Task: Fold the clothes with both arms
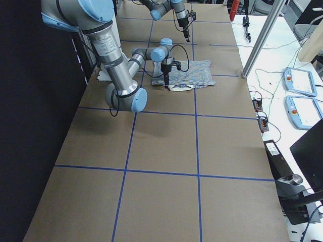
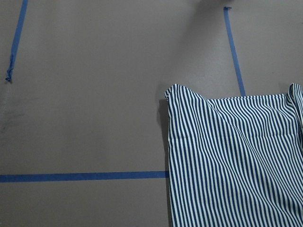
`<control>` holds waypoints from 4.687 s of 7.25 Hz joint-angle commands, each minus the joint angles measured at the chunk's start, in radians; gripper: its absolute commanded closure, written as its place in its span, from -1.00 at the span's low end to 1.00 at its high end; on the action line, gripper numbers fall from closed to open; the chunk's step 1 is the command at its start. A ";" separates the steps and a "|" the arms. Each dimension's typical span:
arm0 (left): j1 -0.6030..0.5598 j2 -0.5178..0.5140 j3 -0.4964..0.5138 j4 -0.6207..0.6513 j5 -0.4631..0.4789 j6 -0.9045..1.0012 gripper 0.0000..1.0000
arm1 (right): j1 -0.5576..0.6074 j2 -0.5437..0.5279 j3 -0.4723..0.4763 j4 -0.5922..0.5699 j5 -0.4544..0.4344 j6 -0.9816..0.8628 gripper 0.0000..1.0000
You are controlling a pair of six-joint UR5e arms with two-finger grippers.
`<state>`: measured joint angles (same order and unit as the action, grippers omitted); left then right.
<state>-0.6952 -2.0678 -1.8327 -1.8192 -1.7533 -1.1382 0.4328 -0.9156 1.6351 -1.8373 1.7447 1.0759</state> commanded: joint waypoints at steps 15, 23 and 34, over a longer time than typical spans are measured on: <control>0.025 -0.002 -0.003 -0.008 0.000 -0.043 -1.00 | 0.063 0.086 -0.103 -0.066 -0.013 -0.146 -1.00; 0.026 -0.011 -0.002 -0.012 0.000 -0.048 -1.00 | 0.038 0.077 -0.073 -0.102 -0.002 -0.146 -1.00; 0.028 -0.002 -0.007 -0.026 -0.003 -0.041 -1.00 | 0.162 0.036 -0.030 0.049 -0.007 -0.202 -1.00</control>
<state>-0.6621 -2.0751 -1.8351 -1.8540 -1.7557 -1.1877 0.5846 -0.9116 1.6710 -1.9309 1.7416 0.8748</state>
